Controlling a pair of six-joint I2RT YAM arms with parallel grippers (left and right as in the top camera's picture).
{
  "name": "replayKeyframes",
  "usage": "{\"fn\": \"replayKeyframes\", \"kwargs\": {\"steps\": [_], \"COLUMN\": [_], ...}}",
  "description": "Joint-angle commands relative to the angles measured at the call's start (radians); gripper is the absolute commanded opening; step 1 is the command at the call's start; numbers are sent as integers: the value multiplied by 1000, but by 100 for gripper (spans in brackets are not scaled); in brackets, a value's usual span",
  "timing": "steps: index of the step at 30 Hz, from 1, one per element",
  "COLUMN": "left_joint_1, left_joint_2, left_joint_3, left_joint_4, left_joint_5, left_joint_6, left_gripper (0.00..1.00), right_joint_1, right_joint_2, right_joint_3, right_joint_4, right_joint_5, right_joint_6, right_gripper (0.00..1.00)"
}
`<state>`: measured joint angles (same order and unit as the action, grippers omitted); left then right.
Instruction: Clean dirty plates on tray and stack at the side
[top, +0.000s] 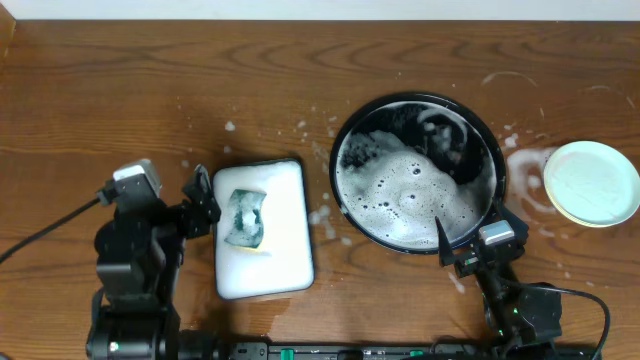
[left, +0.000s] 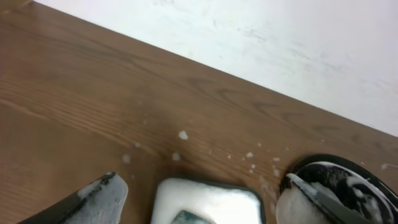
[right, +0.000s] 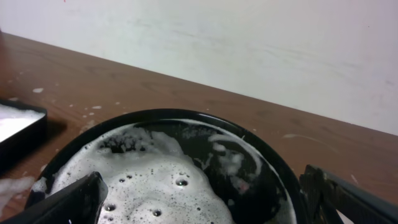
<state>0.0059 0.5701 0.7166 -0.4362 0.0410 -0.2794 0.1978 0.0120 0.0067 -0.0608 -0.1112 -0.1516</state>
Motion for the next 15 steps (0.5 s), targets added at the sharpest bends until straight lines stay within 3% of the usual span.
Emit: {"fn": "replayKeyframes", "kwargs": {"steps": [1,15], "left_joint_1": [6,6], "left_joint_2": [37,94], "left_joint_3": [-2,-2], "left_joint_4": [8,29], "left_joint_5": [31,52], "left_joint_6": [13,14], "left_gripper": [82,82], "right_joint_1": [4,4], "right_joint_2": [-5,-5], "right_joint_3": [-1,-1], "right_joint_4": [-3,-3], "right_joint_5": [6,6], "right_joint_6": [-14,-14], "right_gripper": [99,99]}}
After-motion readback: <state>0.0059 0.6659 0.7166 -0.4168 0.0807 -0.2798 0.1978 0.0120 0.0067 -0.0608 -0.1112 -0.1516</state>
